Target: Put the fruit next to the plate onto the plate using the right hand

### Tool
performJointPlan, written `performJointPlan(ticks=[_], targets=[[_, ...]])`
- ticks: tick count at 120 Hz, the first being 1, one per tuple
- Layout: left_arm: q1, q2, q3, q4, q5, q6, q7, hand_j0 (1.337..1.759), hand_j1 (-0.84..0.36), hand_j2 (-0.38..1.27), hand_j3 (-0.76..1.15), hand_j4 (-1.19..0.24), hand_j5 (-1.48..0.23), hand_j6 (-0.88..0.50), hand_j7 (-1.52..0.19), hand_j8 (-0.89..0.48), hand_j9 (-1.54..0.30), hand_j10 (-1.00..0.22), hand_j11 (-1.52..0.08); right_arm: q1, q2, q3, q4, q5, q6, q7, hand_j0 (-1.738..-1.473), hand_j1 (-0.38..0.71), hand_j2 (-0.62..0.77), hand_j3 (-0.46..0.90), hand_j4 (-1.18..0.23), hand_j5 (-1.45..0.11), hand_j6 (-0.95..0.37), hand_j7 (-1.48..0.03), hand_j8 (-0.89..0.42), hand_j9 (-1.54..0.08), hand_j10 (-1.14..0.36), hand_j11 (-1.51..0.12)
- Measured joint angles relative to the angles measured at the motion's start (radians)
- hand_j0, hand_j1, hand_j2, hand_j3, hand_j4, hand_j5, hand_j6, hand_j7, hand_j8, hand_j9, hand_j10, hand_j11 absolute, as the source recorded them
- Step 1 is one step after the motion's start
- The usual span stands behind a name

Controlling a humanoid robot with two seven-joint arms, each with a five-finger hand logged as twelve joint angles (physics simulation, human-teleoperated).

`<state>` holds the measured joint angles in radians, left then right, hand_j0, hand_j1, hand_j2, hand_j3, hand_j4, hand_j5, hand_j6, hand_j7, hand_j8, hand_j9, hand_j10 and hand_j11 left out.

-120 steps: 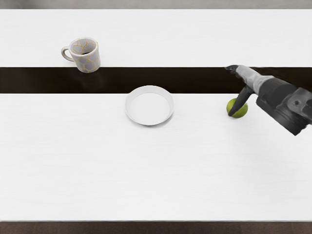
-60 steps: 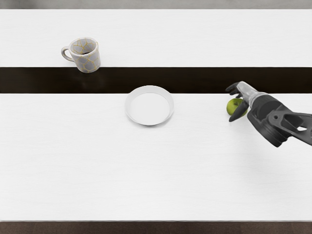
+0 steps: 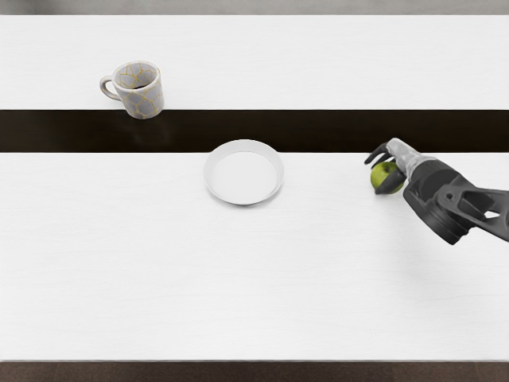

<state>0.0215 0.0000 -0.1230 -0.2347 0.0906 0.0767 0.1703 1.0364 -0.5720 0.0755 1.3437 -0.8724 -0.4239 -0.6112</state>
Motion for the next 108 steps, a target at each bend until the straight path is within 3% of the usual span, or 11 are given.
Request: performJointPlan(ticks=[46, 54, 68, 97, 106, 108], targets=[[0.0, 0.0, 0.0, 0.0, 0.0, 0.0, 0.0, 1.658, 0.34, 0.0, 0.0, -0.01, -0.01, -0.01, -0.01, -0.01, -0.01, -0.01, -0.01, -0.006, 0.001, 0.006, 0.003, 0.001, 0.003, -0.003, -1.644, 0.25, 0.18, 0.0, -0.73, -0.91, -0.5, -0.93, -0.35, -0.93, -0.37, -0.95], [0.001, 0.0, 0.0, 0.0, 0.0, 0.0, 0.0, 1.658, 0.34, 0.0, 0.0, -0.01, -0.01, -0.01, -0.01, -0.01, -0.01, -0.01, -0.01, -0.006, 0.002, 0.037, 0.003, 0.007, 0.003, -0.004, -1.643, 0.23, 0.1, 0.0, -0.76, -0.97, -0.49, -0.97, -0.35, -0.98, -0.35, -1.0], [0.0, 0.0, 0.0, 0.0, 0.0, 0.0, 0.0, 1.658, 0.34, 0.0, 0.0, -0.01, -0.01, -0.01, -0.01, -0.01, -0.01, -0.01, -0.01, -0.005, 0.009, 0.125, 0.017, 0.01, 0.006, -0.004, -1.644, 0.22, 0.14, 0.0, -0.79, -1.02, -0.52, -1.02, -0.38, -1.03, -0.35, -1.04], [0.0, 0.0, 0.0, 0.0, 0.0, 0.0, 0.0, 1.658, 0.34, 0.0, 0.0, -0.01, -0.01, -0.01, -0.01, -0.01, -0.01, -0.01, -0.01, 0.016, 0.174, 0.192, 0.031, 0.014, 0.014, -0.004, -1.646, 0.24, 0.21, 0.0, -0.82, -1.07, -0.53, -1.06, -0.35, -1.07, -0.33, -1.08], [0.0, 0.0, 0.0, 0.0, 0.0, 0.0, 0.0, 1.658, 0.34, 0.0, 0.0, -0.01, -0.01, -0.01, -0.01, -0.01, -0.01, -0.01, -0.01, 0.032, 0.226, 0.196, 0.032, 0.015, 0.015, -0.004, -1.644, 0.19, 0.07, 0.0, -0.82, -1.1, -0.54, -1.07, -0.36, -1.09, -0.33, -1.09], [0.0, 0.0, 0.0, 0.0, 0.0, 0.0, 0.0, 1.658, 0.34, 0.0, 0.0, -0.01, -0.01, -0.01, -0.01, -0.01, -0.01, -0.01, -0.01, 0.037, 0.236, 0.196, 0.032, 0.014, 0.015, -0.004, -1.645, 0.2, 0.11, 0.0, -0.82, -1.1, -0.55, -1.08, -0.36, -1.09, -0.33, -1.09]])
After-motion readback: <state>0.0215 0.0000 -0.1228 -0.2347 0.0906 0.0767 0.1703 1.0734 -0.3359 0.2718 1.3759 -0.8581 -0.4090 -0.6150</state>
